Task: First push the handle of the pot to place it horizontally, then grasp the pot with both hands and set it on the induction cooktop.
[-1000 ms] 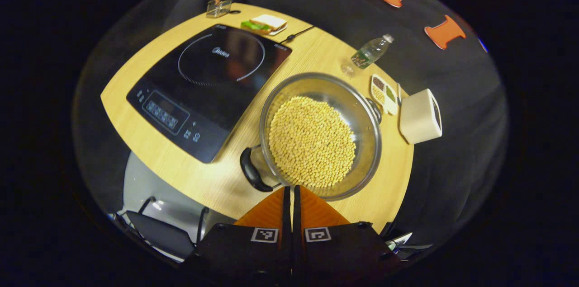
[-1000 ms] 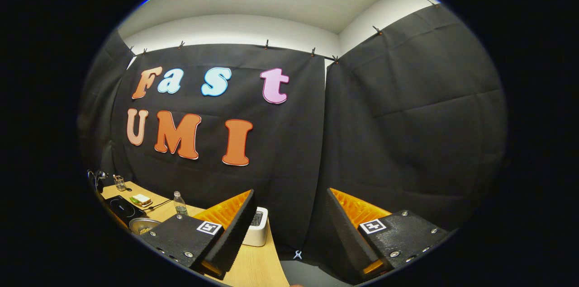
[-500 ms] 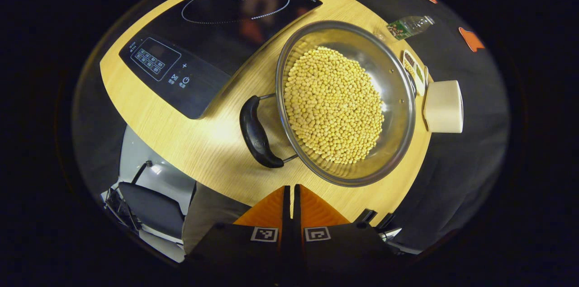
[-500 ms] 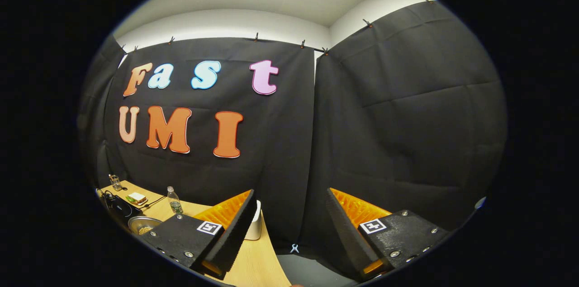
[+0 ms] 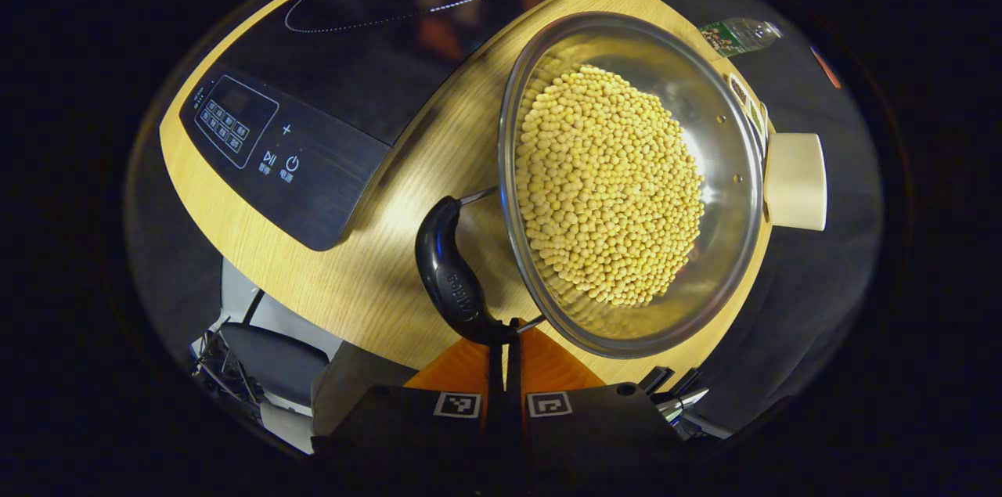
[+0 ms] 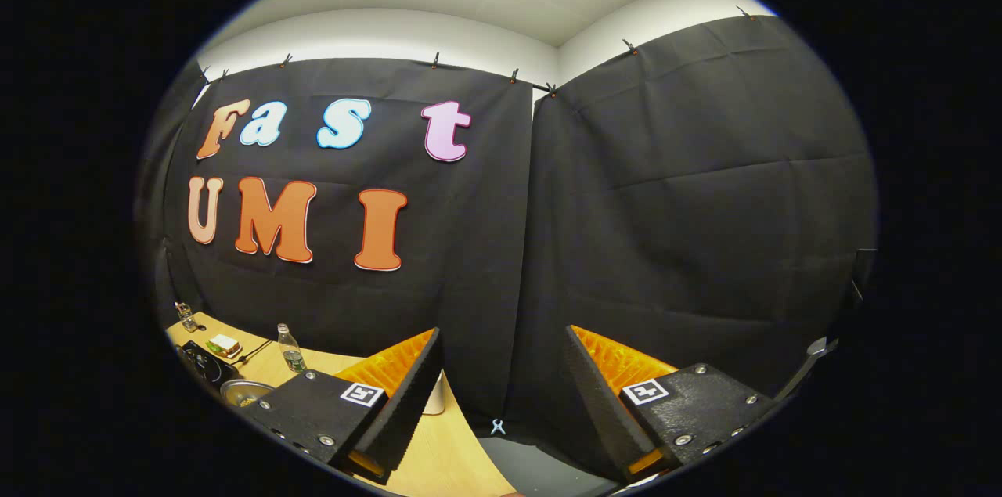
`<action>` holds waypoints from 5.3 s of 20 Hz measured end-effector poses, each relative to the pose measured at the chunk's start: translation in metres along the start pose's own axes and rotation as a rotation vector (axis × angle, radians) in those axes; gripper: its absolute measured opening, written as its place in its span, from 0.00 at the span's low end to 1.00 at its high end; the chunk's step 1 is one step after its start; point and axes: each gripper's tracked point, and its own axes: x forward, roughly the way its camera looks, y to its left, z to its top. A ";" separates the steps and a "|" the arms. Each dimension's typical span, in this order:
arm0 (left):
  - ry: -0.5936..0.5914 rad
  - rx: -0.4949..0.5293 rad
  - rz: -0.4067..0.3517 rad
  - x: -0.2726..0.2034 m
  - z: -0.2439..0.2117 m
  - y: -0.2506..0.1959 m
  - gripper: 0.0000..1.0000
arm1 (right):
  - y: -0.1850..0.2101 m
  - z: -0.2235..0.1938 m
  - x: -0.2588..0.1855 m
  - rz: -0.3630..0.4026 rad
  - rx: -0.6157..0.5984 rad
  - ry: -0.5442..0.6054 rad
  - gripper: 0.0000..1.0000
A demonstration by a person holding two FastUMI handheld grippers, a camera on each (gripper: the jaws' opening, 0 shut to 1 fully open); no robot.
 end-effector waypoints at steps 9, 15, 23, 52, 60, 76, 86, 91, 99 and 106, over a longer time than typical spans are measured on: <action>-0.117 0.096 0.128 -0.031 0.058 0.015 0.10 | 0.029 -0.002 0.001 -0.002 -0.021 0.034 0.95; -0.232 0.181 0.212 -0.064 0.093 0.011 0.08 | 0.042 0.000 0.006 0.008 -0.018 0.042 0.95; -0.301 0.355 0.229 -0.080 0.101 -0.002 0.08 | 0.058 -0.008 0.003 0.011 -0.030 0.078 0.95; -0.515 0.765 0.076 -0.099 0.206 -0.073 0.08 | 0.165 -0.071 0.001 0.123 -0.033 0.292 0.95; -0.532 0.768 -0.078 -0.116 0.193 -0.075 0.09 | 0.208 -0.091 0.011 0.210 -0.041 0.339 0.96; -0.592 0.742 -0.217 -0.138 0.231 -0.095 0.93 | 0.314 -0.196 0.028 0.406 -0.033 0.589 0.96; -0.507 0.781 -0.217 -0.104 0.231 -0.113 0.96 | 0.332 -0.264 0.033 0.408 -0.069 0.769 0.96; -0.449 0.760 -0.227 -0.086 0.225 -0.116 0.93 | 0.344 -0.305 0.031 0.411 -0.082 0.884 0.96; -0.485 0.718 -0.151 -0.080 0.238 -0.106 0.77 | 0.337 -0.336 0.050 0.381 -0.130 0.914 0.91; -0.541 0.696 -0.089 -0.079 0.245 -0.103 0.77 | 0.308 -0.339 0.051 0.319 -0.217 0.914 0.82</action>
